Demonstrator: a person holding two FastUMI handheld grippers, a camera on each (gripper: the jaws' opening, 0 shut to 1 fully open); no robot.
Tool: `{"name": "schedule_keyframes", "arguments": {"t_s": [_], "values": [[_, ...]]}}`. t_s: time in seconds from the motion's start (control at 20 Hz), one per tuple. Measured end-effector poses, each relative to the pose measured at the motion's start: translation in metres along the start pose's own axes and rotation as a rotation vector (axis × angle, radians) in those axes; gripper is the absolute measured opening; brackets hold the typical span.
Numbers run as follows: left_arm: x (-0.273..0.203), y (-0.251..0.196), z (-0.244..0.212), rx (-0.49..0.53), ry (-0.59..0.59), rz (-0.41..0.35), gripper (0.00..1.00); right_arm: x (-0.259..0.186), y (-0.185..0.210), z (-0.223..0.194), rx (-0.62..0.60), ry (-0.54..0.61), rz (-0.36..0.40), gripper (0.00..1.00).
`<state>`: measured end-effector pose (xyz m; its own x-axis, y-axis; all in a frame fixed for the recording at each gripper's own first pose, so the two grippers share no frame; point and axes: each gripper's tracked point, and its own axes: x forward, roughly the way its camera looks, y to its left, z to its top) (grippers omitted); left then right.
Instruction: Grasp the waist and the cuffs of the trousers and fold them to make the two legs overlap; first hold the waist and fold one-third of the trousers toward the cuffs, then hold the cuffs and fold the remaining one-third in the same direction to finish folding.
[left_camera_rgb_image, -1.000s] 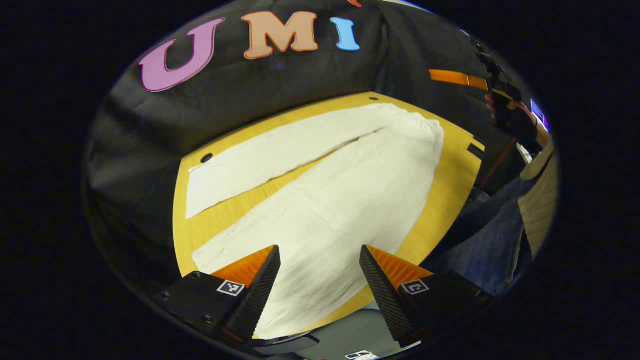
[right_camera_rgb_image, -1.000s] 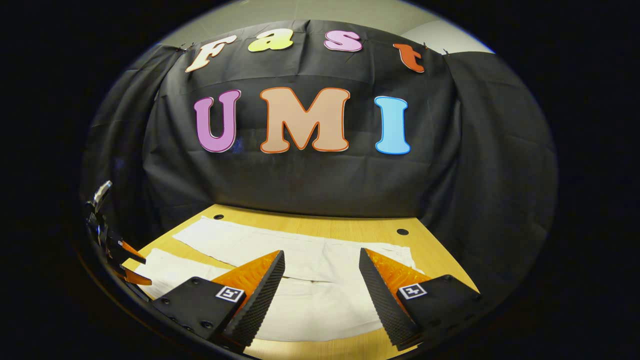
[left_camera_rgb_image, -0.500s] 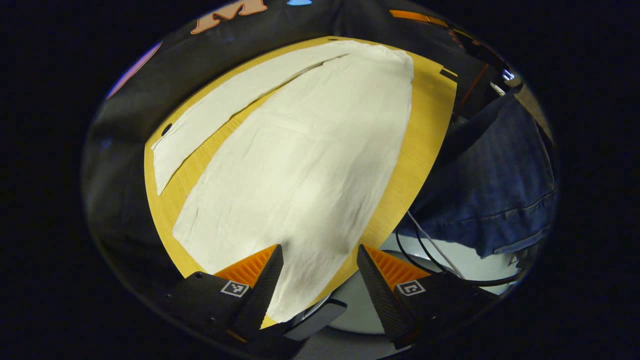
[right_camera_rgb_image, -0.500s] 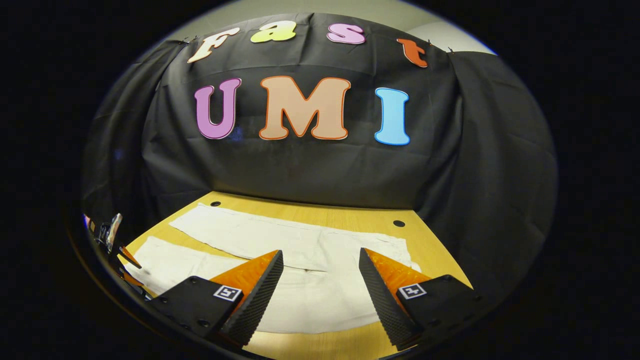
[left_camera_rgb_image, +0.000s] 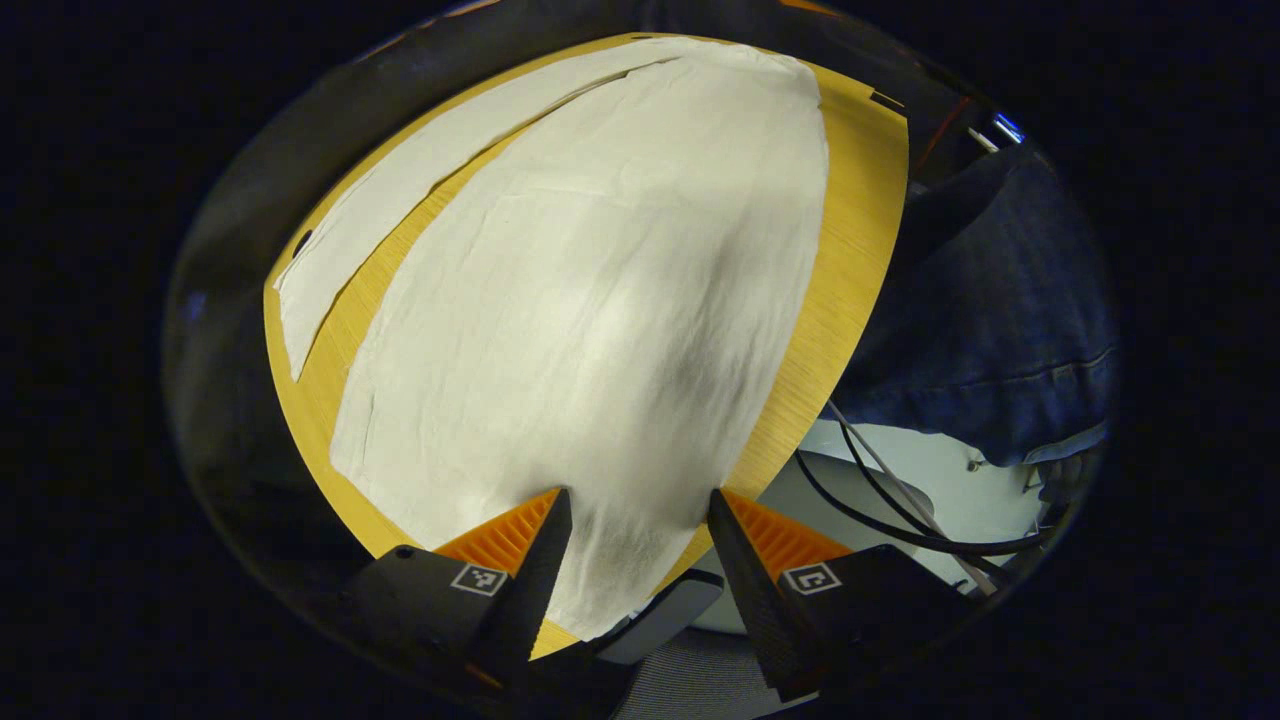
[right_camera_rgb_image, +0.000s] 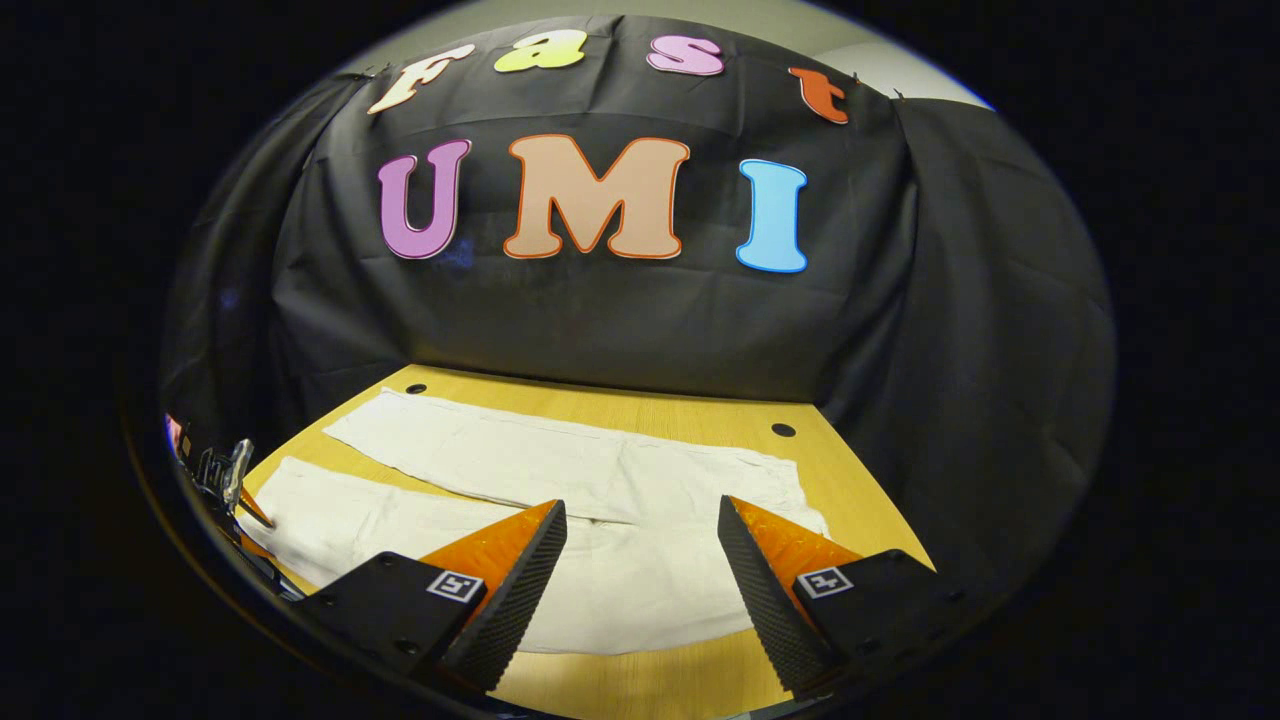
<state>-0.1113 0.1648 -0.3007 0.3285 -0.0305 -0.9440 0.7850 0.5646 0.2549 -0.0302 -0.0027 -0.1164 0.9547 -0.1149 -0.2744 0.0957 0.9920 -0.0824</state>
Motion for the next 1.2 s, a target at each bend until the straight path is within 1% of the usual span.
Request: {"name": "schedule_keyframes", "arguments": {"t_s": [0.1,0.15,0.3,0.35,0.5,0.55,0.6,0.65,0.7,0.85,0.9,0.95,1.0,1.1,1.2], "values": [[0.002,0.000,-0.001,0.006,0.016,-0.011,0.83,0.002,-0.002,-0.002,-0.001,0.005,-0.005,0.98],[0.003,0.000,0.001,0.007,0.016,-0.020,0.84,0.003,-0.003,-0.003,-0.004,0.009,-0.008,0.98],[0.006,0.001,0.001,-0.011,0.052,-0.055,0.81,0.005,-0.006,-0.008,-0.005,0.018,-0.008,0.98],[0.005,0.002,0.001,-0.002,0.069,-0.058,0.81,0.006,-0.006,-0.008,-0.005,0.019,-0.005,0.98],[0.008,0.000,0.000,0.046,0.112,-0.066,0.73,0.009,-0.009,-0.012,-0.005,0.031,-0.002,0.98],[0.009,0.002,-0.001,0.053,0.125,-0.065,0.73,0.010,-0.010,-0.012,-0.004,0.035,0.003,0.98],[0.007,0.003,0.000,0.052,0.129,-0.065,0.67,0.010,-0.012,-0.014,-0.006,0.040,0.007,0.98],[0.008,0.005,0.000,0.049,0.133,-0.064,0.64,0.012,-0.013,-0.017,-0.010,0.050,0.011,0.98],[0.008,0.007,0.000,0.046,0.136,-0.062,0.58,0.012,-0.017,-0.020,-0.016,0.059,0.015,0.98],[0.009,0.015,0.002,0.033,0.155,-0.056,0.45,0.016,-0.027,-0.026,-0.031,0.079,0.035,0.98],[0.009,0.019,0.003,0.024,0.162,-0.050,0.36,0.019,-0.031,-0.028,-0.028,0.088,0.045,0.98],[0.010,0.022,0.003,0.010,0.166,-0.045,0.29,0.022,-0.034,-0.029,-0.026,0.097,0.055,0.98],[0.010,0.026,0.004,-0.005,0.172,-0.037,0.16,0.025,-0.039,-0.032,-0.028,0.106,0.065,0.98],[0.008,0.025,0.007,-0.041,0.182,-0.039,0.01,0.029,-0.051,-0.037,-0.044,0.122,0.084,0.98],[0.010,0.027,0.005,-0.044,0.185,-0.043,0.01,0.033,-0.065,-0.043,-0.068,0.146,0.099,0.98]]}}
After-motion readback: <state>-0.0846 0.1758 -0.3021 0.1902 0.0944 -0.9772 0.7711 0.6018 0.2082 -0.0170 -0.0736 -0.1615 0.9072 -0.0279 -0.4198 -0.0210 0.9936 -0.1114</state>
